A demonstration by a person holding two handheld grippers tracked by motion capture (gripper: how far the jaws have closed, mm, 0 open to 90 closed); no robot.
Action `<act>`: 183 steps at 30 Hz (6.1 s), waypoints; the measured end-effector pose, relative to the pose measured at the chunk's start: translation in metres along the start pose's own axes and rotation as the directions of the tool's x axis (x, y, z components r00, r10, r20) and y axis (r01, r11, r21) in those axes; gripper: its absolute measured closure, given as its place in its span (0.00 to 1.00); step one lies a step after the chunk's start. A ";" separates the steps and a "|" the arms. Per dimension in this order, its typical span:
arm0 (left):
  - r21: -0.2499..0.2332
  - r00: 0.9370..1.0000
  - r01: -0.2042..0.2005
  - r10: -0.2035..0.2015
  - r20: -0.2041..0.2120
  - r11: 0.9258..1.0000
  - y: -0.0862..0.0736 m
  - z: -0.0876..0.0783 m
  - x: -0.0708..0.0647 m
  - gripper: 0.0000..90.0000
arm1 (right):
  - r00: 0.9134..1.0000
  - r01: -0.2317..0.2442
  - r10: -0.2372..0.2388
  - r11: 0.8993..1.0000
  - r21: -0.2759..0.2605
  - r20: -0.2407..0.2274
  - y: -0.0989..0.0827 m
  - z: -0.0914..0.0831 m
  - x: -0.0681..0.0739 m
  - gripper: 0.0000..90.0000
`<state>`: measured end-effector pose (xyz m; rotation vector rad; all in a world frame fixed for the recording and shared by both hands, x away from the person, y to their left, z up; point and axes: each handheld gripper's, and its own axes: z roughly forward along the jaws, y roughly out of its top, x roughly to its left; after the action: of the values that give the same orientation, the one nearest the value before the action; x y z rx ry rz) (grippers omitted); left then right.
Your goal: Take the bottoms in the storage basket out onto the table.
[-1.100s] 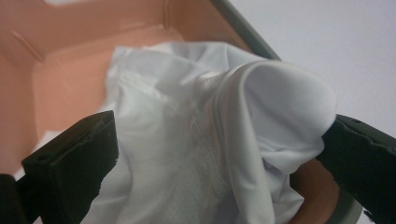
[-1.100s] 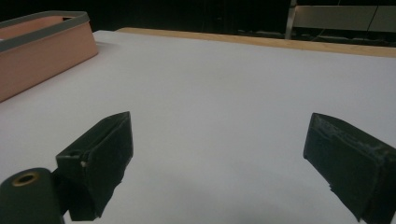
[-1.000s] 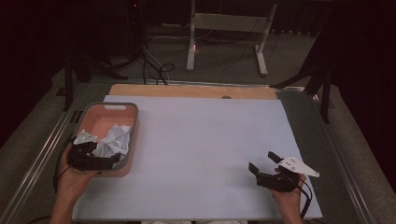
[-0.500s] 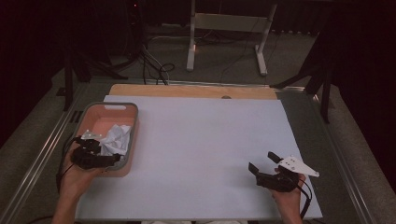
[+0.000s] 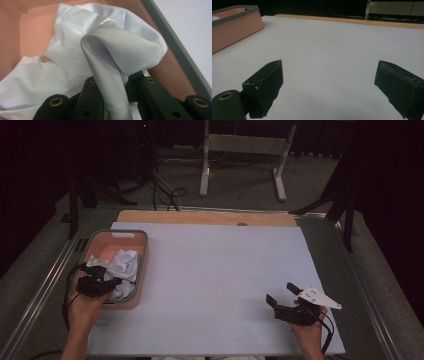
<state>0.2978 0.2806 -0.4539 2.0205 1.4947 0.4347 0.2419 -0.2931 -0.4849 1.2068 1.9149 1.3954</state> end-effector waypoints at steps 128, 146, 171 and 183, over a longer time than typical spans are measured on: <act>-0.299 0.966 -0.092 0.157 0.203 0.950 0.092 -0.036 -0.051 0.91 | 1.000 0.005 -0.005 1.000 0.001 0.000 0.000 0.000 -0.001 0.09; -0.294 0.950 -0.103 0.182 0.254 0.950 0.100 -0.023 -0.068 0.91 | 1.000 0.010 -0.010 1.000 0.000 0.006 0.001 0.001 0.000 0.09; -0.277 0.916 -0.135 0.227 0.331 0.951 0.113 0.008 -0.103 0.91 | 1.000 0.014 -0.014 1.000 0.002 0.001 0.001 0.001 -0.001 0.09; -0.260 0.902 -0.119 0.214 0.375 0.958 0.115 0.025 -0.115 0.91 | 1.000 0.014 -0.014 1.000 0.003 0.000 0.001 0.001 -0.002 0.09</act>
<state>0.3621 0.1424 -0.3925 1.9147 0.9784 0.2293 0.2436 -0.2942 -0.4845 1.1923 1.9229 1.3859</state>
